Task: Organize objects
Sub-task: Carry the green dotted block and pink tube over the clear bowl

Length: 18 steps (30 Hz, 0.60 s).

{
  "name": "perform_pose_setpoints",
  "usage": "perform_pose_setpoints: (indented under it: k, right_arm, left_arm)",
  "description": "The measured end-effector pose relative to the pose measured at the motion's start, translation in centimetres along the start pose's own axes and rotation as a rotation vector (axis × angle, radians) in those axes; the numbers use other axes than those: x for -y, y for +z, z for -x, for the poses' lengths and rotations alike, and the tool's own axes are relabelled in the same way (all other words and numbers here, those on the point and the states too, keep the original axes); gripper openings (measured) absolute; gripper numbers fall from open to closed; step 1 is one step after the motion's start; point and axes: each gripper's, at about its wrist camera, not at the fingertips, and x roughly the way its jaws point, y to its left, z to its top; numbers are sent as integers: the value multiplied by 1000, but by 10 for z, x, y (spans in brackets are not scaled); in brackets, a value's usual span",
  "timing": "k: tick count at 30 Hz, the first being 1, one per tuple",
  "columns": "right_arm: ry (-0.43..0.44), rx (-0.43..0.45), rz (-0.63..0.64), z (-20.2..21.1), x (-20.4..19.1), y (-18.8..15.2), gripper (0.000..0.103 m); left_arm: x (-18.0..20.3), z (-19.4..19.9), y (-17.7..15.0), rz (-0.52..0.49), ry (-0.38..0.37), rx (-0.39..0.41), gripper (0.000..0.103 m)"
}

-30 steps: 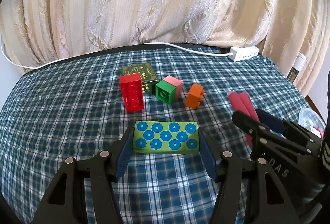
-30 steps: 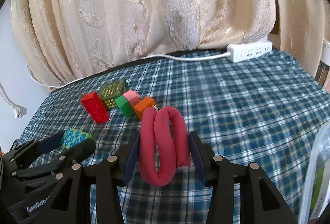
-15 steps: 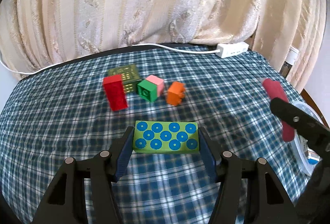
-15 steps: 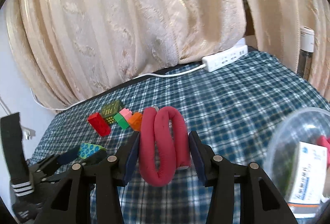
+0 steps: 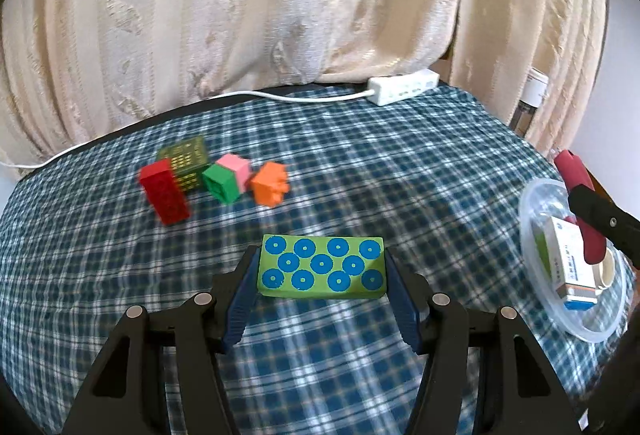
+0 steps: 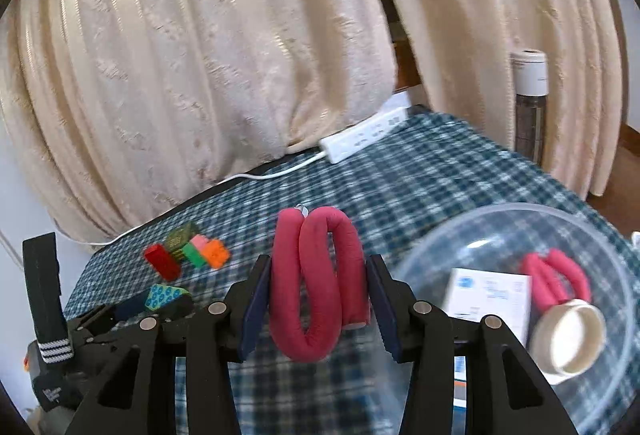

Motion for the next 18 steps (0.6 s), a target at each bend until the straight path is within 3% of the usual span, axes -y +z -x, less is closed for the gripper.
perform_pose_setpoints:
  k: [18]
  right_arm:
    - [-167,58,-138,48,101,-5,51]
  left_arm:
    - [80,2,4,-134,-127,-25,61]
